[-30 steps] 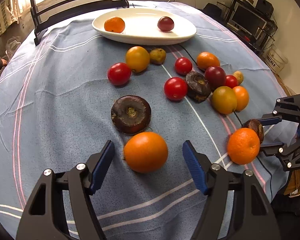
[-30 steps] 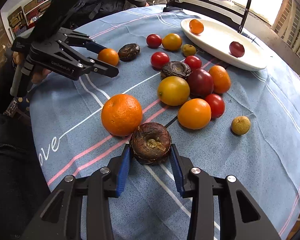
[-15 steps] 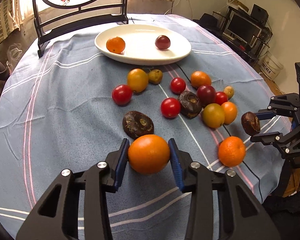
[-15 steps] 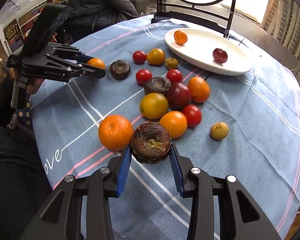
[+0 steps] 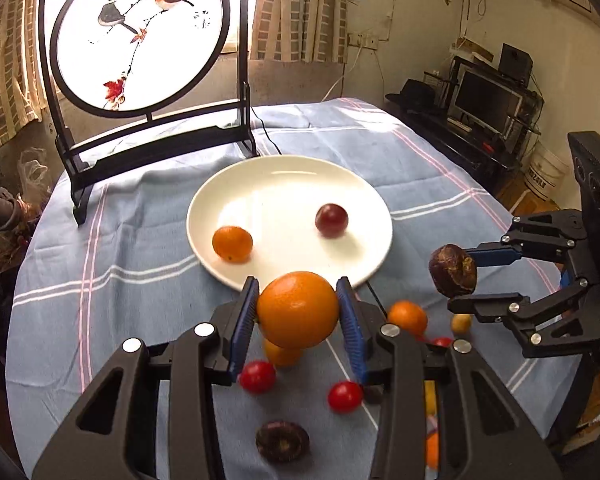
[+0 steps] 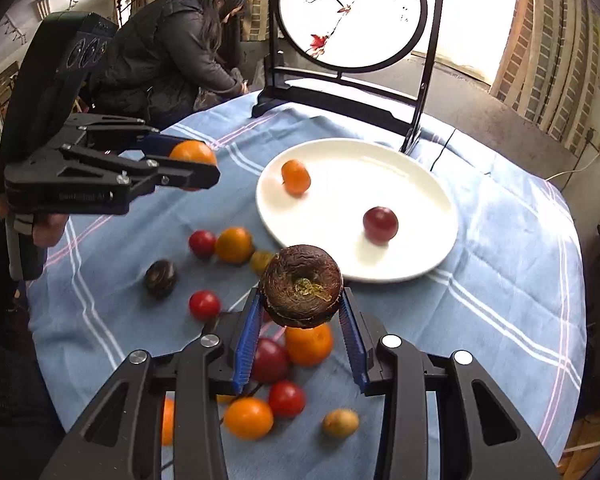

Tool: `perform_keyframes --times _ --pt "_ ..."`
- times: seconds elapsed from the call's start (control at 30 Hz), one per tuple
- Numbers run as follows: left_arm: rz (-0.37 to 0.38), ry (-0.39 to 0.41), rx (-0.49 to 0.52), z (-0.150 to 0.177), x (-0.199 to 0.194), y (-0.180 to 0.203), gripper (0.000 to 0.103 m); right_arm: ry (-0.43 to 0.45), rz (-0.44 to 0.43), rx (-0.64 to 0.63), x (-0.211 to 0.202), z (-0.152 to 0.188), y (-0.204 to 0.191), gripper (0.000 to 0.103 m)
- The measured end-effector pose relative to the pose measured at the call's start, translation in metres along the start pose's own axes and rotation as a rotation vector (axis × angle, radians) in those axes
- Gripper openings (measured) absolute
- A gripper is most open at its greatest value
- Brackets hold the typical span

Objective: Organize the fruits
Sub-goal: 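Lower both fruits onto the white plate and open both tools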

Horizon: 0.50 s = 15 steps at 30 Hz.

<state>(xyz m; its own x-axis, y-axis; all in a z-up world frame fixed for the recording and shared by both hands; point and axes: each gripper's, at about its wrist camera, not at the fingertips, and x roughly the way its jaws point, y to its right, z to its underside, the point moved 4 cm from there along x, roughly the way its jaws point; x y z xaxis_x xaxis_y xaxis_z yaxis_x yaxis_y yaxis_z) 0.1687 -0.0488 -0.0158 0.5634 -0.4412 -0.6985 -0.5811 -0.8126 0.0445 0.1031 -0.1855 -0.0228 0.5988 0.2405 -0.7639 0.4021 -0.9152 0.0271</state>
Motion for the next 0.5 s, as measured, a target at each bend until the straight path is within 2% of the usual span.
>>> perform_keyframes --times 0.2,0.3,0.5 --pt "-0.08 -0.044 -0.054 -0.036 0.06 -0.01 0.039 0.01 0.032 0.084 0.05 -0.052 0.035 0.039" --pt "-0.098 -0.082 -0.067 -0.039 0.086 -0.014 0.039 -0.012 0.037 0.122 0.076 -0.065 0.048 0.039" --pt "-0.117 -0.104 -0.062 -0.033 0.103 -0.019 0.04 -0.035 0.036 0.169 0.105 -0.076 0.067 0.04"
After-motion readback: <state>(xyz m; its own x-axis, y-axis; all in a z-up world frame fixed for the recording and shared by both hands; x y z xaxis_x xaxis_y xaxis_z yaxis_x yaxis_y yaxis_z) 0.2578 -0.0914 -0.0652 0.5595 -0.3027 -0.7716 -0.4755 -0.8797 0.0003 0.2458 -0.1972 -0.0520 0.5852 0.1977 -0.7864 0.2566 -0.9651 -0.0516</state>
